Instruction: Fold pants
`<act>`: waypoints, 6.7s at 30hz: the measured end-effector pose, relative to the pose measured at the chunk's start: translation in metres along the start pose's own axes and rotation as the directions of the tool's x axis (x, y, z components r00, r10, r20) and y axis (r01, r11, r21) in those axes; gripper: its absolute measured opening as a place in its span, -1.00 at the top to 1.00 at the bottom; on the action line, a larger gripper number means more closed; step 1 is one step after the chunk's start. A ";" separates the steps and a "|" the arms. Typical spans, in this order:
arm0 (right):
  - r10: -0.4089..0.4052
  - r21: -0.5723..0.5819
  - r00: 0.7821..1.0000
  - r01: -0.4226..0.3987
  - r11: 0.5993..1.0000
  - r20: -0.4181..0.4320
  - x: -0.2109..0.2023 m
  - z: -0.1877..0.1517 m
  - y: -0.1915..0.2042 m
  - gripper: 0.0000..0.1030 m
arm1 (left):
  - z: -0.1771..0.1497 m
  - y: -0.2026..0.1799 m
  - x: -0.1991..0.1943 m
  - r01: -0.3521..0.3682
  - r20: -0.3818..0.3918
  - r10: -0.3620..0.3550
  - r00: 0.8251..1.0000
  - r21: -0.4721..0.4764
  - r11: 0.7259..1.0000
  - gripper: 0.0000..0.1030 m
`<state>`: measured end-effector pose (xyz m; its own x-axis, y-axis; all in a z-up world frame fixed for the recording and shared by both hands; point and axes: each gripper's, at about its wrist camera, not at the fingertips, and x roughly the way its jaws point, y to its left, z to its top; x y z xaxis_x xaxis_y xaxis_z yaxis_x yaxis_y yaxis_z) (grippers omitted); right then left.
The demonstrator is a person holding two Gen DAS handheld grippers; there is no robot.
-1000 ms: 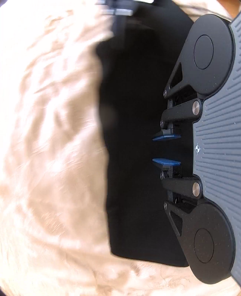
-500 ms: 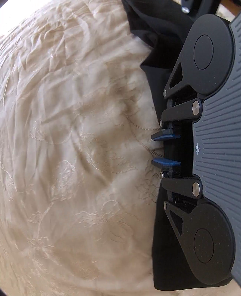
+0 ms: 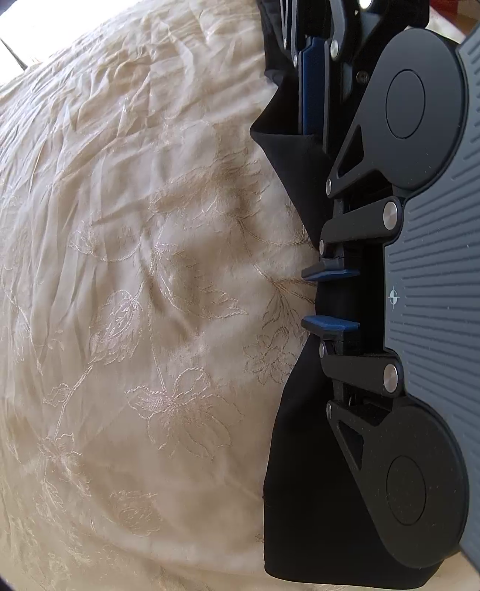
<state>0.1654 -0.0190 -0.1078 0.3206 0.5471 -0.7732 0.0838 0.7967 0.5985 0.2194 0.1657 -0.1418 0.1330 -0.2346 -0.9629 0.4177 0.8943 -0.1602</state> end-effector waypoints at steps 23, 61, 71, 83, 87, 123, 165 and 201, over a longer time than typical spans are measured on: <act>-0.204 -0.183 0.978 0.210 0.960 0.054 0.100 0.074 -0.001 0.72 | -0.060 0.037 -0.010 -0.188 -0.019 0.188 0.982 -0.002 0.982 0.61; -0.478 -0.116 0.845 0.514 0.850 0.241 0.023 -0.007 -0.077 0.44 | -0.039 -0.029 -0.051 -0.320 0.186 0.301 0.935 0.081 0.944 0.32; -0.358 -0.038 0.869 0.393 0.919 0.341 -0.064 -0.040 -0.106 0.43 | -0.006 -0.141 0.007 -0.197 0.180 0.164 0.970 0.183 0.963 0.31; -0.557 0.194 0.752 0.523 0.830 0.353 -0.226 -0.115 -0.256 0.33 | 0.026 -0.163 0.063 -0.351 0.087 0.346 0.934 0.065 0.934 0.28; -0.615 0.205 0.709 0.582 0.787 0.345 -0.258 -0.113 -0.308 0.28 | 0.024 -0.171 0.059 -0.407 0.088 0.405 0.910 0.007 0.913 0.27; -0.204 0.319 0.932 0.103 0.942 0.301 -0.309 -0.118 -0.446 0.84 | -0.002 -0.443 0.091 -0.115 0.067 0.096 0.993 0.416 0.902 0.28; -0.197 0.088 0.927 0.178 0.980 0.319 -0.132 -0.086 -0.130 0.82 | 0.000 -0.197 0.000 -0.140 0.150 0.118 0.982 0.141 0.980 0.29; -0.400 0.335 0.856 0.290 0.897 0.329 -0.183 -0.134 -0.194 0.38 | -0.008 -0.239 0.051 0.006 -0.074 0.004 0.997 0.138 0.990 0.21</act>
<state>-0.0366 -0.2391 -0.1100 0.5512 0.0654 -0.8318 0.4839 0.7871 0.3825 0.1196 -0.0570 -0.1541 0.0678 -0.2023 -0.9770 0.5384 0.8318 -0.1349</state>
